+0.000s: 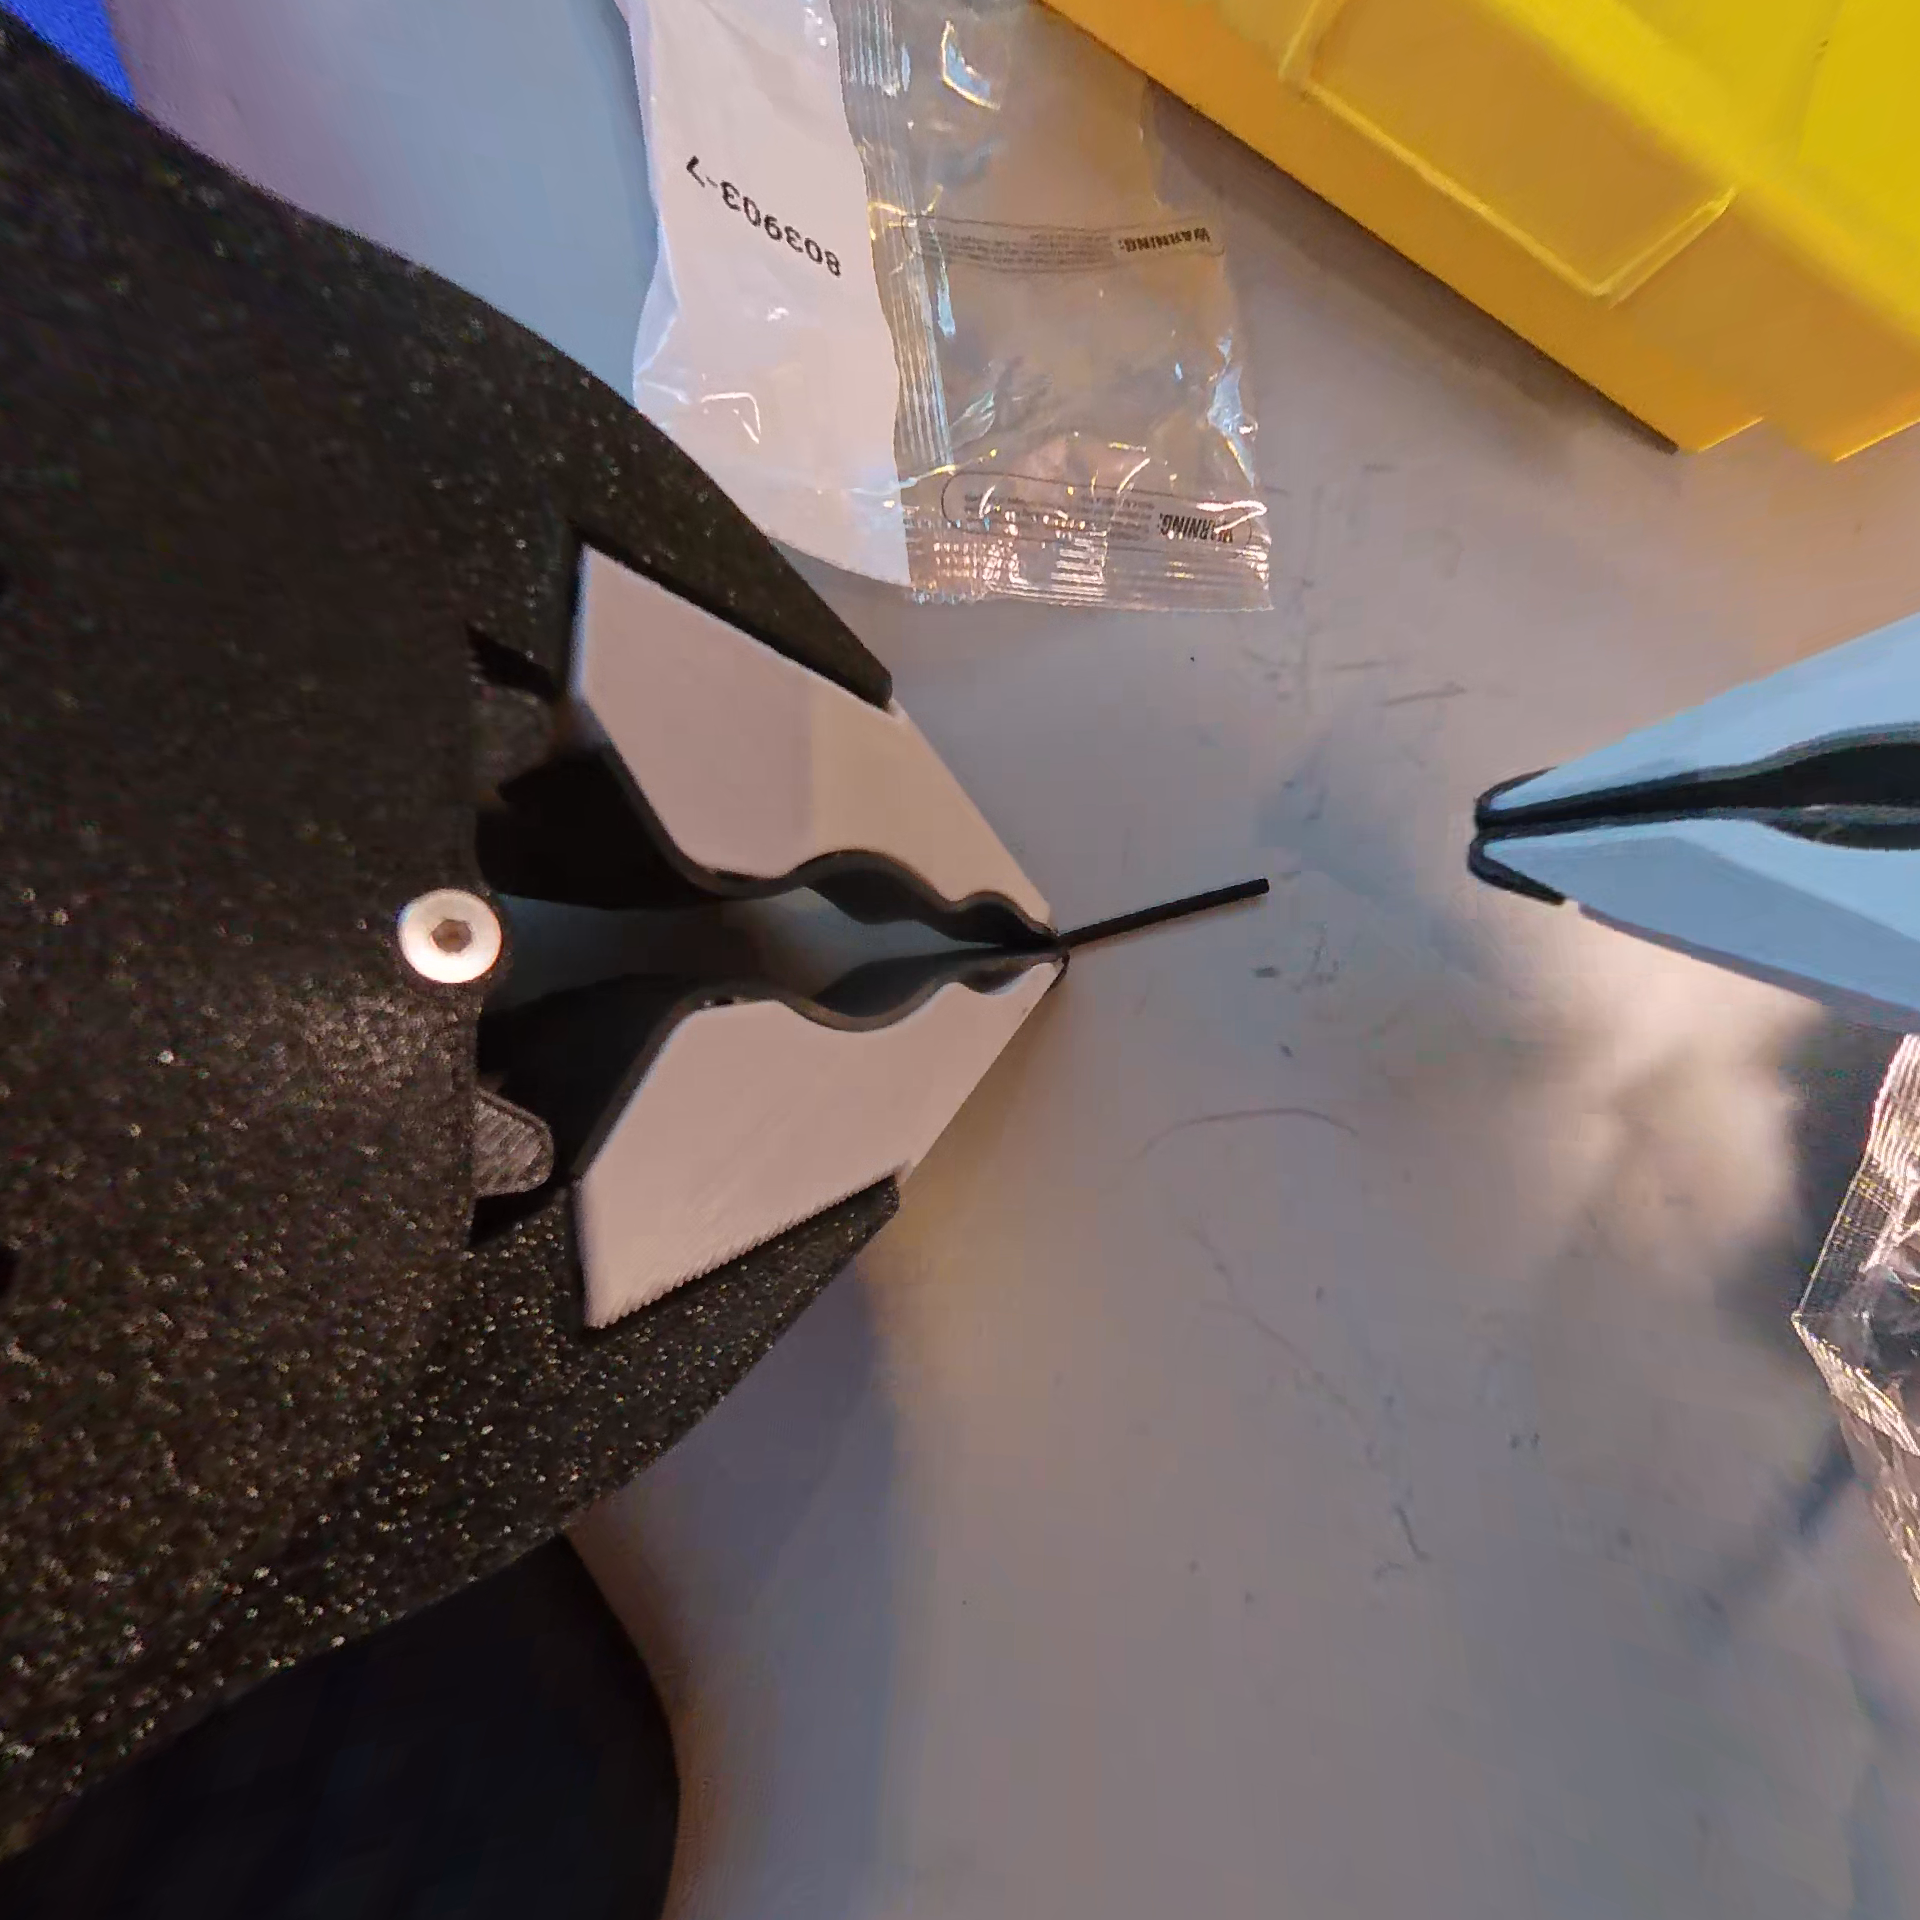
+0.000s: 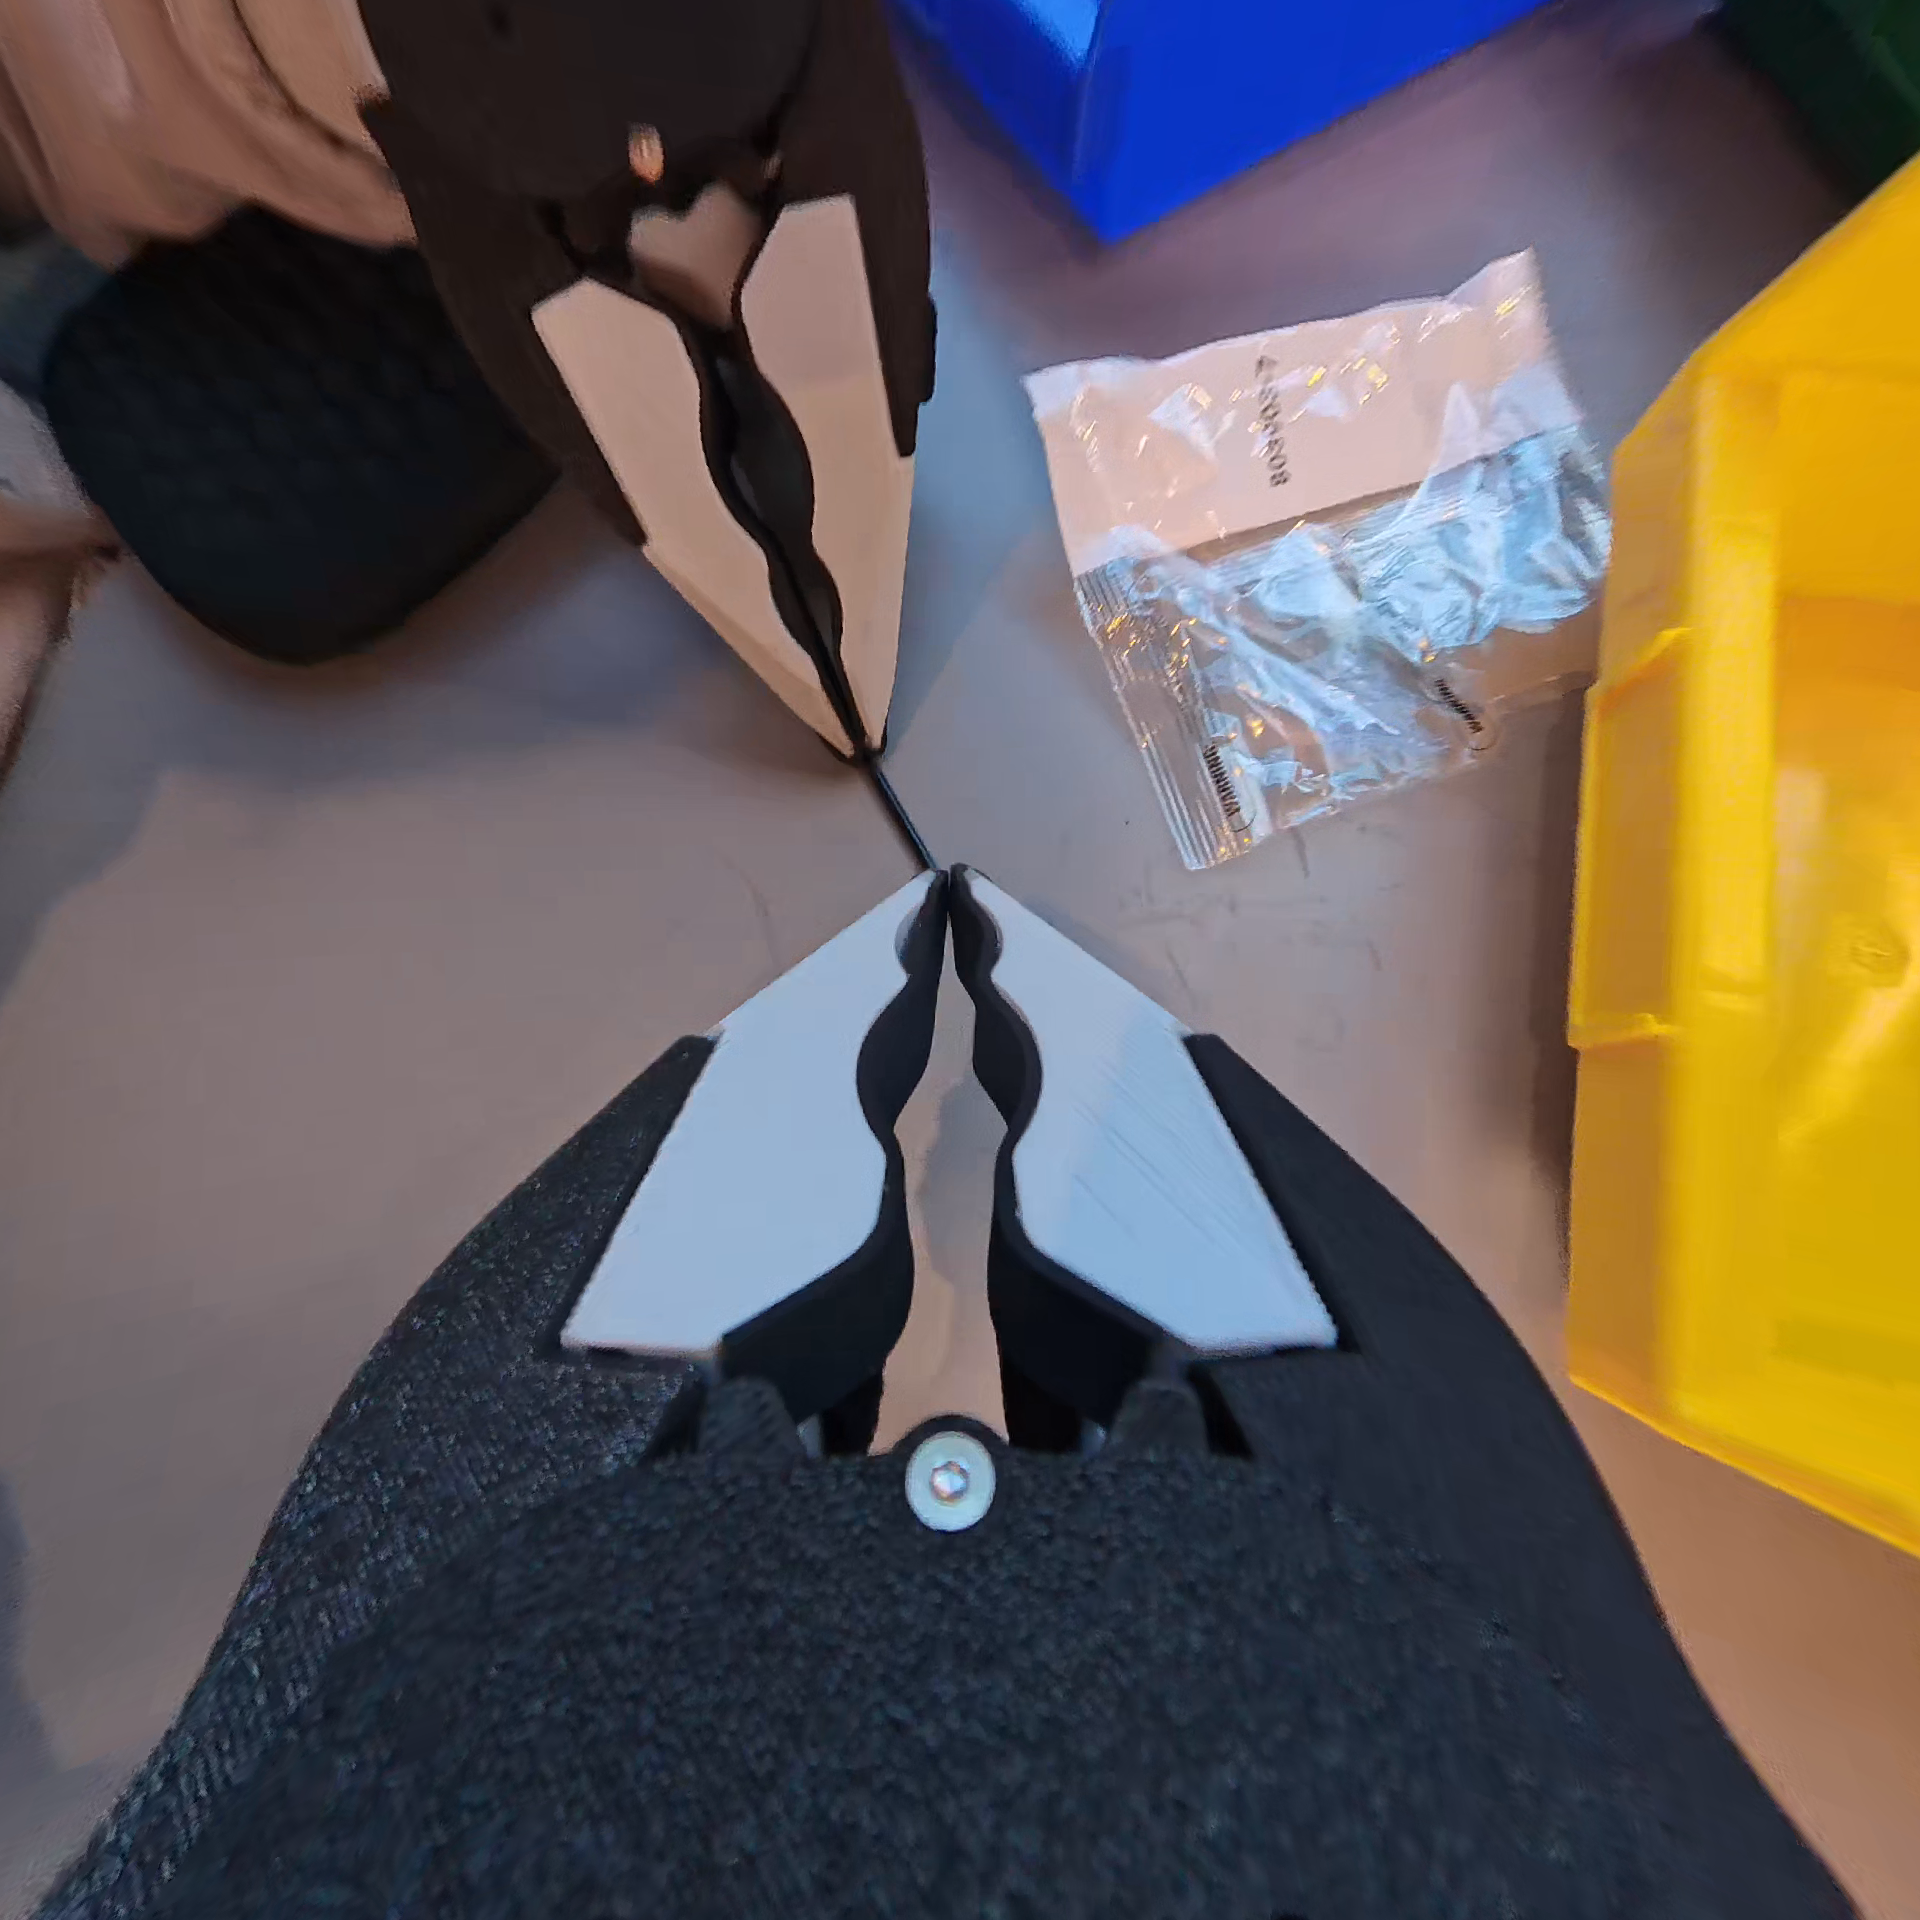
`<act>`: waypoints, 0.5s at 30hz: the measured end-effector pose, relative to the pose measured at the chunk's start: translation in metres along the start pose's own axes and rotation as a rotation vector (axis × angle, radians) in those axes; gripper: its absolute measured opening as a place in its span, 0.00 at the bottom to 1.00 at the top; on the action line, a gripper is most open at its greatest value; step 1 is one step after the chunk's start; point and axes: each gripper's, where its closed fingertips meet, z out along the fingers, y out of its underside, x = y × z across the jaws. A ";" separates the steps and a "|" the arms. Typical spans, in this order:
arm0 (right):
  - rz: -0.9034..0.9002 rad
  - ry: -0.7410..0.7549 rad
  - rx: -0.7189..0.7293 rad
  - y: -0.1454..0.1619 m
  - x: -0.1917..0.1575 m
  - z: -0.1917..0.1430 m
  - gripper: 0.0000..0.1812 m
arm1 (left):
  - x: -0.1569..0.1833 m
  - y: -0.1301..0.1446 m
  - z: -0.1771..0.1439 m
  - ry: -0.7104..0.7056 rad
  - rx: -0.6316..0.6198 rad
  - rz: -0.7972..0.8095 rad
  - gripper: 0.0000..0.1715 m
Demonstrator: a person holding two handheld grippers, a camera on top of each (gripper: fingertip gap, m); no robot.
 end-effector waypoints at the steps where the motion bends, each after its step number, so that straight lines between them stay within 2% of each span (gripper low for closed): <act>1: 0.026 0.005 0.057 -0.007 -0.001 -0.007 0.01 | 0.000 0.000 0.000 0.001 0.001 0.001 0.00; 5: 0.123 -0.020 0.296 -0.038 -0.013 -0.040 0.05 | 0.002 0.000 0.000 0.004 0.002 0.001 0.00; 10: 0.148 -0.035 0.473 -0.060 -0.038 -0.072 0.06 | 0.008 -0.001 0.000 0.025 0.004 0.014 0.00; 15: 0.116 -0.080 0.617 -0.087 -0.080 -0.099 0.07 | 0.012 -0.002 0.001 0.030 0.004 0.029 0.00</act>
